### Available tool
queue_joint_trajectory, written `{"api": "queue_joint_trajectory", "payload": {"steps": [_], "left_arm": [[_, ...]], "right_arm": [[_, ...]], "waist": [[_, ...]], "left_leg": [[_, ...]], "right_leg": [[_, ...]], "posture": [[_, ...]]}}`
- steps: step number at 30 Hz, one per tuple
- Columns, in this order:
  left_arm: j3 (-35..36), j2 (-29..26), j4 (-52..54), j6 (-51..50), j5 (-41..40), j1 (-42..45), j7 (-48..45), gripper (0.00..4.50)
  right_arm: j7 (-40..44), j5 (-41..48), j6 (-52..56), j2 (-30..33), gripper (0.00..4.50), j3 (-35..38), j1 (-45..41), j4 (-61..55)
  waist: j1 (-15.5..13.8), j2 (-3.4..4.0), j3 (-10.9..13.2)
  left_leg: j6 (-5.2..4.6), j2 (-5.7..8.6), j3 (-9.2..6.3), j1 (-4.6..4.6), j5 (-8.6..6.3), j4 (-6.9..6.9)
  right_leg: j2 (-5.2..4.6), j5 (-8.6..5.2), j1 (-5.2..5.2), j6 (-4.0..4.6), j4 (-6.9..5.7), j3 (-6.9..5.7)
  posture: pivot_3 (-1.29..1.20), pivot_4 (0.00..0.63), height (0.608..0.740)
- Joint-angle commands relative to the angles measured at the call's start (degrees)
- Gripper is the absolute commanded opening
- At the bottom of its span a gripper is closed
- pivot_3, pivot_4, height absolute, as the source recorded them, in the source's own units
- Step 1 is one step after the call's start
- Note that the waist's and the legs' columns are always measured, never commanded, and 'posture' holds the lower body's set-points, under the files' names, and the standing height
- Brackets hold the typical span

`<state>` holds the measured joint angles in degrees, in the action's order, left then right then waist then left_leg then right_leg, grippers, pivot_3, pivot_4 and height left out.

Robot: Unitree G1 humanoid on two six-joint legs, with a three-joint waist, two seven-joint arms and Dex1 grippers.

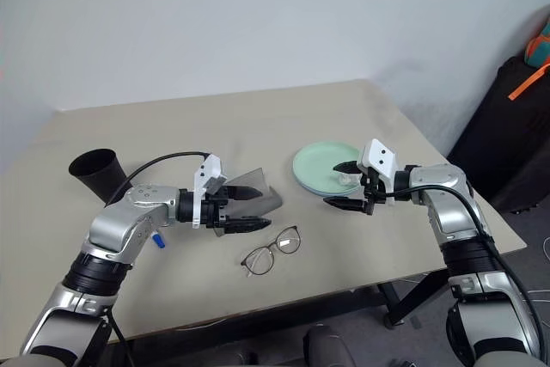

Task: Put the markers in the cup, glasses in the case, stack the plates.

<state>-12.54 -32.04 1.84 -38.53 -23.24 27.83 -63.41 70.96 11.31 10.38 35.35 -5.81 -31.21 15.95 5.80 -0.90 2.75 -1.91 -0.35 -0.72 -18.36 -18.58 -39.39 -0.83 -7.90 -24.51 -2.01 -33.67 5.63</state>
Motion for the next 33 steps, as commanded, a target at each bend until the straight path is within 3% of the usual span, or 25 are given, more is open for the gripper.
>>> {"api": "queue_joint_trajectory", "payload": {"steps": [1, 18, 27, 31, 33], "left_arm": [[-2.8, -1.4, -0.2, 0.4, 1.9, 2.9, -2.4, 4.50], [-14.9, -2.6, -4.4, -5.0, 9.8, 8.3, -6.0, 4.50], [-14.8, -0.1, -8.4, -10.5, 8.5, 10.3, -6.6, 4.50], [-14.1, 1.3, -8.6, -12.7, 7.3, 10.5, -6.6, 3.62], [-14.1, 1.8, -8.4, -13.5, 7.0, 10.5, -6.6, 2.93]], "right_arm": [[0.8, 1.3, -2.1, -0.8, 4.28, 0.4, 0.0, 0.6], [-2.9, -1.4, -7.7, -3.6, 4.28, -1.1, 3.1, 4.5], [-5.7, -2.0, -8.6, -5.2, 4.28, -1.4, 5.1, 3.5], [-6.7, -2.2, -8.7, -5.4, 4.31, -1.4, 5.6, 3.3], [-7.1, -2.2, -8.7, -5.4, 4.31, -1.4, 5.7, 3.4]], "waist": [[0.0, 0.00, 0.0], [0.0, -0.03, 0.0], [0.0, -0.03, 0.0], [0.0, -0.03, 0.0], [0.0, -0.03, 0.0]], "left_leg": [[0.00, 0.00, 0.00, 0.00, 0.00, 0.00], [0.00, 0.00, -0.01, -0.06, 0.00, -0.01], [0.00, 0.01, -0.02, -0.06, 0.00, -0.01], [0.00, 0.01, -0.03, -0.07, 0.00, -0.01], [0.00, 0.02, -0.03, -0.07, 0.00, -0.01]], "right_leg": [[0.00, 0.00, 0.00, 0.00, 0.00, 0.00], [0.00, 0.00, -0.01, -0.01, 0.02, 0.04], [0.00, 0.00, -0.01, -0.01, 0.01, 0.06], [0.00, 0.00, -0.01, -0.01, 0.01, 0.06], [0.00, 0.00, -0.01, -0.01, 0.01, 0.07]], "posture": [[0.00, 0.000, 0.740], [0.00, 0.000, 0.740], [0.00, 0.000, 0.740], [0.00, 0.000, 0.740], [0.00, 0.000, 0.740]]}}
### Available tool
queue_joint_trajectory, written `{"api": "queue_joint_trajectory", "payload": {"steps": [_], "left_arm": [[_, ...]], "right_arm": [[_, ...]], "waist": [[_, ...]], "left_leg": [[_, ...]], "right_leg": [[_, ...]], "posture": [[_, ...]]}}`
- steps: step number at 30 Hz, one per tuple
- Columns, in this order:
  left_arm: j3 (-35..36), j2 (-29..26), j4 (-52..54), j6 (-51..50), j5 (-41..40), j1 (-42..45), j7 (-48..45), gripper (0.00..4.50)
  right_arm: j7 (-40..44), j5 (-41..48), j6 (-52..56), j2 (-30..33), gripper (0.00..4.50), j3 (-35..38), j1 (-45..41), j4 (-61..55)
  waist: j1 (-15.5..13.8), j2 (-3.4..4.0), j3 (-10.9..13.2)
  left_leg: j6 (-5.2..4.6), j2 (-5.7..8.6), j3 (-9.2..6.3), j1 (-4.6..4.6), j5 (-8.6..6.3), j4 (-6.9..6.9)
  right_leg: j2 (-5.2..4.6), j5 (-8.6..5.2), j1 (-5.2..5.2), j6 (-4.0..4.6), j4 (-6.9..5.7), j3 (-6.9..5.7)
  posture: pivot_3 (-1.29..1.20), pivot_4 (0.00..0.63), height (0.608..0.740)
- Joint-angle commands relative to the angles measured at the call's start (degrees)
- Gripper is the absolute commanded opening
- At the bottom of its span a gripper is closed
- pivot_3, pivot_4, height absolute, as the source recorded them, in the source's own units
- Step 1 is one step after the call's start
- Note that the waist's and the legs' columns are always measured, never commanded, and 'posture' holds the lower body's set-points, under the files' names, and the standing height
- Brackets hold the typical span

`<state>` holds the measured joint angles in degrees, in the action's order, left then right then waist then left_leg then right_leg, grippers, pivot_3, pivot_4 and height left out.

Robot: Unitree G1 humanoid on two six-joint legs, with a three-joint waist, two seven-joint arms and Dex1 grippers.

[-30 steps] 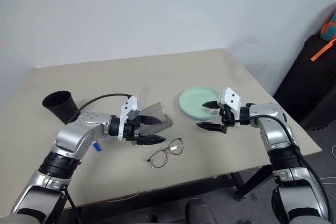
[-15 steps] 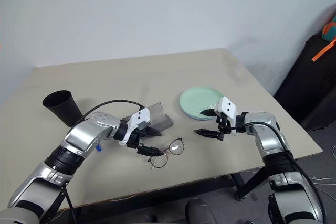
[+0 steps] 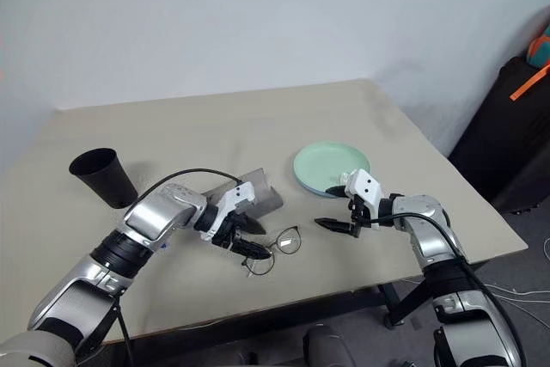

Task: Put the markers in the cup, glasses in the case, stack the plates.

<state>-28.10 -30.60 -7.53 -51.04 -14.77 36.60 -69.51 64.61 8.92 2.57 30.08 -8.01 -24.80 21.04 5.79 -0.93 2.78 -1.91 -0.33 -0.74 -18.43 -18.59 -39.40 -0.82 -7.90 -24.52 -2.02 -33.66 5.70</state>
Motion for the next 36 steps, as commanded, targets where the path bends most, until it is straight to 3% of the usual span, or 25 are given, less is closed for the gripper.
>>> {"api": "queue_joint_trajectory", "payload": {"steps": [1, 3, 12, 18, 26, 36], "left_arm": [[1.6, 0.6, 1.0, -1.4, -1.7, 1.6, -0.4, 2.58], [1.8, 0.8, 1.3, -2.1, -2.2, 1.4, -0.3, 1.91], [1.1, 0.7, 2.1, -3.3, -2.6, 0.6, 0.3, 1.91], [1.3, 1.2, 3.3, -3.6, -3.1, -0.2, 1.1, 0.53], [2.3, 1.3, 4.0, -3.4, -3.9, -0.9, 1.7, 0.53], [9.9, 0.9, 0.7, -1.9, -5.8, 4.0, 3.3, 0.53]], "right_arm": [[-0.8, 0.2, -0.9, -0.1, 4.31, 0.8, -0.7, -1.7], [-1.1, 0.2, -0.9, 0.0, 4.31, 0.7, -0.5, -1.8], [-1.8, 0.1, -0.9, 0.0, 4.31, 0.8, -0.3, -1.6], [-2.4, 0.2, -1.1, -0.3, 4.31, 0.8, -0.5, -1.0], [-3.1, 0.1, -1.4, -0.4, 4.31, 0.8, -0.5, -0.4], [-3.6, 0.1, -1.7, -0.5, 4.31, 0.8, -0.4, -0.2]], "waist": [[0.0, 0.00, 0.0], [0.0, 0.00, 0.0], [0.0, 0.00, 0.0], [0.0, 0.00, 0.0], [0.0, 0.00, 0.0], [0.0, 0.00, 0.0]], "left_leg": [[0.00, 0.00, 0.00, 0.01, 0.00, 0.00], [0.00, 0.00, 0.01, 0.02, 0.00, 0.00], [0.00, 0.00, 0.00, 0.02, 0.00, -0.01], [0.00, 0.01, 0.01, 0.01, 0.00, -0.01], [0.00, 0.01, 0.01, 0.02, 0.00, -0.01], [0.00, 0.01, 0.01, 0.02, 0.00, -0.05]], "right_leg": [[0.00, 0.00, 0.00, 0.00, 0.00, 0.00], [0.00, 0.00, 0.00, 0.00, -0.01, 0.01], [0.00, 0.00, 0.00, 0.00, -0.01, 0.01], [0.00, 0.00, 0.00, 0.00, -0.01, 0.03], [0.00, 0.00, 0.00, 0.00, -0.01, 0.03], [0.00, 0.00, 0.01, -0.01, -0.02, 0.03]], "posture": [[0.00, 0.000, 0.740], [0.00, 0.000, 0.740], [0.00, 0.000, 0.740], [0.00, 0.000, 0.740], [0.00, 0.000, 0.740], [0.00, 0.000, 0.740]]}}
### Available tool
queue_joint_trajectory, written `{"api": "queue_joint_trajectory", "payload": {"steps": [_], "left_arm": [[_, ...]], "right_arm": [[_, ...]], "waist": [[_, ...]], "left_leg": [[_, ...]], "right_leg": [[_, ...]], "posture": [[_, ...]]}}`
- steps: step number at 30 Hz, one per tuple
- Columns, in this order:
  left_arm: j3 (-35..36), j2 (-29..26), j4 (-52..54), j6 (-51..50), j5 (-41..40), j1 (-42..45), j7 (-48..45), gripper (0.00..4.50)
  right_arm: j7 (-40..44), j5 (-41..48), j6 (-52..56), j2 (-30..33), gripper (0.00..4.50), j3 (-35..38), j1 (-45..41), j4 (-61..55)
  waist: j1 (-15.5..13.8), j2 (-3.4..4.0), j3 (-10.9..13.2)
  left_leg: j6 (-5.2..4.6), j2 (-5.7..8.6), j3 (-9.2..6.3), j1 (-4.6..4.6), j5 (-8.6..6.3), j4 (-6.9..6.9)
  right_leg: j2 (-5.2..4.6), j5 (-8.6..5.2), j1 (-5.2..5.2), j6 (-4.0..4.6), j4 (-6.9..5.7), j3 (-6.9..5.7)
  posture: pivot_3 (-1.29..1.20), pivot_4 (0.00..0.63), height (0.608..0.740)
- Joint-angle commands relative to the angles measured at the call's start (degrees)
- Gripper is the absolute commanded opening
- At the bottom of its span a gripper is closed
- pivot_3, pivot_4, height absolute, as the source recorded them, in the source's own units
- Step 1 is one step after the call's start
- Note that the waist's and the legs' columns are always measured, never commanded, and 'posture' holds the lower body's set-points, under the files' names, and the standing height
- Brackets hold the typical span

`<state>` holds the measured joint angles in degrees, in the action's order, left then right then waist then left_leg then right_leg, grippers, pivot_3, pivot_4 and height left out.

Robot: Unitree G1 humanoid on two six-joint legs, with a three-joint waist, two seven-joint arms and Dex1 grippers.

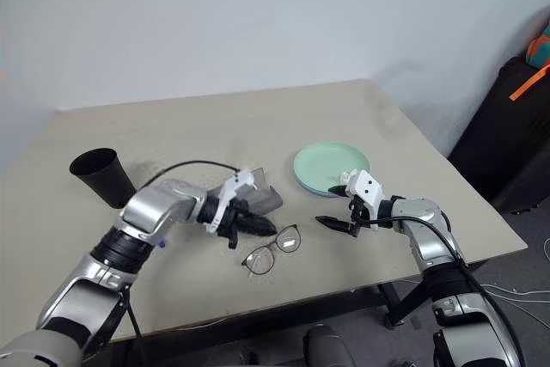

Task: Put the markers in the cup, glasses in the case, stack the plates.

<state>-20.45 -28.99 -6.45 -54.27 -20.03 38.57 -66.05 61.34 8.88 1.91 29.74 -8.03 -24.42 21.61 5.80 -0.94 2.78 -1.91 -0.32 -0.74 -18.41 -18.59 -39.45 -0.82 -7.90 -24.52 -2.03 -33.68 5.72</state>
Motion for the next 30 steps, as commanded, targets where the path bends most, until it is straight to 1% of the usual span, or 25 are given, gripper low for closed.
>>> {"api": "queue_joint_trajectory", "payload": {"steps": [1, 4, 8, 11, 15, 23, 30], "left_arm": [[2.2, -0.8, -0.7, 1.5, -0.5, 2.2, -0.4, 0.53], [0.6, -1.3, -0.9, 2.5, 0.3, 1.5, -1.1, 0.53], [-0.1, -0.2, -1.5, 2.5, 0.6, 1.0, -0.2, 0.53], [-1.3, 0.1, -1.5, 2.9, 1.2, 0.7, 0.0, 1.06], [-4.3, -0.9, 0.2, 3.7, 2.3, -0.4, -1.4, 2.37], [-7.4, -1.7, 2.6, 3.3, 2.4, -2.3, -2.7, 2.37], [-7.1, 0.4, 1.4, 1.1, 1.9, -2.3, -0.8, 2.37]], "right_arm": [[-0.4, 0.1, -1.1, -0.3, 4.31, 0.8, -0.7, -0.8], [-0.7, 0.0, -1.1, -0.7, 4.31, 0.6, -0.8, -0.7], [-1.0, -0.1, -0.9, -1.1, 4.31, 0.7, -0.5, -1.0], [-1.3, 0.0, -0.6, -1.1, 4.31, 0.8, -0.2, -1.4], [-1.6, 0.1, -0.3, -1.0, 4.31, 0.8, 0.6, -2.1], [-2.2, 0.2, 0.0, -1.0, 4.31, 0.8, 1.4, -2.7], [-2.5, 0.2, 0.3, -1.2, 4.31, 0.7, 1.5, -2.9]], "waist": [[0.0, 0.01, 0.0], [0.0, 0.01, 0.0], [0.0, 0.01, 0.0], [0.0, 0.00, 0.0], [0.0, 0.00, 0.0], [0.0, 0.00, 0.0], [0.0, 0.00, 0.0]], "left_leg": [[0.00, 0.00, 0.01, 0.01, 0.00, 0.00], [0.00, 0.00, 0.00, 0.00, 0.00, 0.00], [0.00, 0.02, 0.00, -0.02, 0.00, 0.00], [0.00, 0.03, -0.01, -0.03, 0.00, -0.06], [0.00, 0.03, -0.01, -0.04, 0.00, -0.09], [0.00, 0.03, 0.00, -0.04, 0.00, -0.15], [0.00, 0.03, 0.01, -0.04, 0.00, -0.22]], "right_leg": [[0.00, 0.00, 0.00, 0.00, 0.00, 0.00], [0.00, 0.01, 0.00, -0.01, -0.02, 0.01], [0.00, 0.01, 0.00, -0.01, -0.01, 0.02], [0.00, 0.01, 0.01, -0.02, -0.01, 0.03], [0.00, 0.01, 0.01, -0.02, -0.02, 0.04], [0.00, 0.00, 0.01, -0.01, -0.05, 0.06], [0.00, 0.00, 0.03, -0.01, -0.05, 0.06]], "posture": [[0.00, 0.000, 0.740], [0.00, 0.000, 0.740], [0.00, 0.000, 0.740], [0.00, 0.000, 0.740], [0.00, 0.000, 0.740], [0.00, 0.000, 0.740], [0.00, 0.000, 0.740]]}}
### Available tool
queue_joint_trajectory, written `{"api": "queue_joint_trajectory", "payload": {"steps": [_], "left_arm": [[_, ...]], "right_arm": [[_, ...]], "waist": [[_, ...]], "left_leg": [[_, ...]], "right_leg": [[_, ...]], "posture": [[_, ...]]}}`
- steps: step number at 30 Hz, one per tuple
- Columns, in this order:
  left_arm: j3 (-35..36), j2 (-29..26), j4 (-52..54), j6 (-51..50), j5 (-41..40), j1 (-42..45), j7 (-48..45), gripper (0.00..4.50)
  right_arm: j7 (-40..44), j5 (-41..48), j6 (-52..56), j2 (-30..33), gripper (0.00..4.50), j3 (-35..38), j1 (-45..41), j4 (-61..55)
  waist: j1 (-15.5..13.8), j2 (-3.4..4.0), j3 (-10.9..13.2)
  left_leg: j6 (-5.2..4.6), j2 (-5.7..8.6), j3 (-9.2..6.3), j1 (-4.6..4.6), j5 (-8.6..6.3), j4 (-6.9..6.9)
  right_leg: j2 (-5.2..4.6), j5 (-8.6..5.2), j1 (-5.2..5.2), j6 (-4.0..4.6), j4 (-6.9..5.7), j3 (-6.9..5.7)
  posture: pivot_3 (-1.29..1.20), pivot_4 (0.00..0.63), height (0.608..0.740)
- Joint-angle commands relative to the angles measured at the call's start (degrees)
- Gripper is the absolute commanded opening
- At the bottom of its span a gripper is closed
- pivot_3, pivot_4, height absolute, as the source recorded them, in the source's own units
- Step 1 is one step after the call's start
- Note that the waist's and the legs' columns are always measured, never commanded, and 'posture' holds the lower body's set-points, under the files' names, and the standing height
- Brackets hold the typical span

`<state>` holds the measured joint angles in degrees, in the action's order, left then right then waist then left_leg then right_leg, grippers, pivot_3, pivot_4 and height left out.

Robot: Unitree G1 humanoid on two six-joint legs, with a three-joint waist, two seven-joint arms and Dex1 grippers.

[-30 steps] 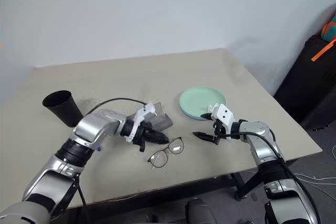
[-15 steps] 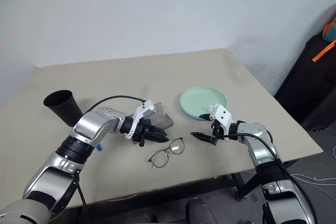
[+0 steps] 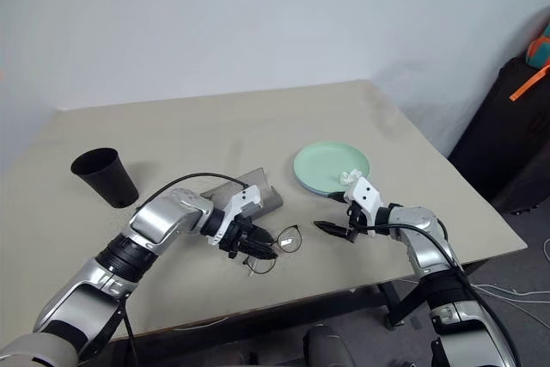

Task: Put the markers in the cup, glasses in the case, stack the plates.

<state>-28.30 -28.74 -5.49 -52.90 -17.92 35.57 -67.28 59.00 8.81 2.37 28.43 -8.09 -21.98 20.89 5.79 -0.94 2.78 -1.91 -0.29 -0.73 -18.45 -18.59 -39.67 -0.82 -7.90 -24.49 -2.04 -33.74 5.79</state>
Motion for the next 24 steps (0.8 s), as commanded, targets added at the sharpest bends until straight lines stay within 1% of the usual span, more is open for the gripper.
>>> {"api": "queue_joint_trajectory", "payload": {"steps": [1, 3, 8, 17, 21, 24], "left_arm": [[0.7, 0.4, 0.4, -0.5, -0.2, 0.6, 0.6, 2.20], [1.0, 0.9, -0.1, -0.9, -0.2, 0.7, 1.2, 1.77], [0.3, 0.7, -0.8, -0.1, 0.6, 0.7, 1.5, 0.05], [1.1, 1.1, -1.5, -0.1, 0.1, 1.4, 2.0, 0.02], [4.7, 1.6, -1.2, -1.5, -2.0, 3.5, 2.4, 0.02], [8.6, 0.9, -2.4, -1.9, -3.3, 6.5, 2.7, 0.02]], "right_arm": [[-0.2, 0.3, -0.1, 0.1, 4.31, 0.7, -0.9, -2.2], [-0.2, 0.2, 0.0, 0.2, 4.31, 0.7, -0.8, -2.2], [-0.4, 0.1, 0.0, 0.1, 4.31, 0.6, -0.7, -2.2], [-0.5, 0.0, 0.0, -0.1, 4.31, 0.5, -0.9, -1.9], [-0.5, -0.1, -0.1, -0.1, 4.31, 0.6, -1.0, -1.6], [-0.5, -0.1, -0.1, -0.1, 4.31, 0.6, -1.1, -1.6]], "waist": [[0.0, 0.00, 0.0], [0.0, 0.00, 0.0], [0.0, 0.00, 0.0], [0.0, 0.01, 0.0], [0.0, 0.00, 0.0], [0.0, -0.02, 0.0]], "left_leg": [[0.00, 0.00, -0.01, 0.00, 0.00, 0.00], [0.00, 0.00, -0.01, 0.00, 0.00, 0.00], [0.00, 0.00, -0.01, 0.00, 0.00, 0.00], [-0.01, 0.00, 0.00, 0.07, 0.01, -0.07], [-0.01, 0.00, -0.01, 0.05, 0.01, -0.09], [-0.01, 0.00, -0.02, 0.02, 0.01, -0.11]], "right_leg": [[0.00, 0.00, 0.00, 0.00, 0.00, 0.00], [0.00, 0.00, 0.00, 0.00, -0.01, -0.01], [0.00, 0.00, 0.00, 0.00, -0.01, 0.00], [0.00, 0.00, 0.08, 0.00, -0.03, 0.00], [0.00, 0.00, 0.08, 0.00, -0.02, 0.00], [0.00, 0.00, 0.07, 0.00, -0.03, -0.01]], "posture": [[0.00, 0.000, 0.740], [0.00, 0.000, 0.740], [0.00, 0.000, 0.740], [0.00, 0.000, 0.740], [0.00, 0.000, 0.740], [0.00, 0.000, 0.740]]}}
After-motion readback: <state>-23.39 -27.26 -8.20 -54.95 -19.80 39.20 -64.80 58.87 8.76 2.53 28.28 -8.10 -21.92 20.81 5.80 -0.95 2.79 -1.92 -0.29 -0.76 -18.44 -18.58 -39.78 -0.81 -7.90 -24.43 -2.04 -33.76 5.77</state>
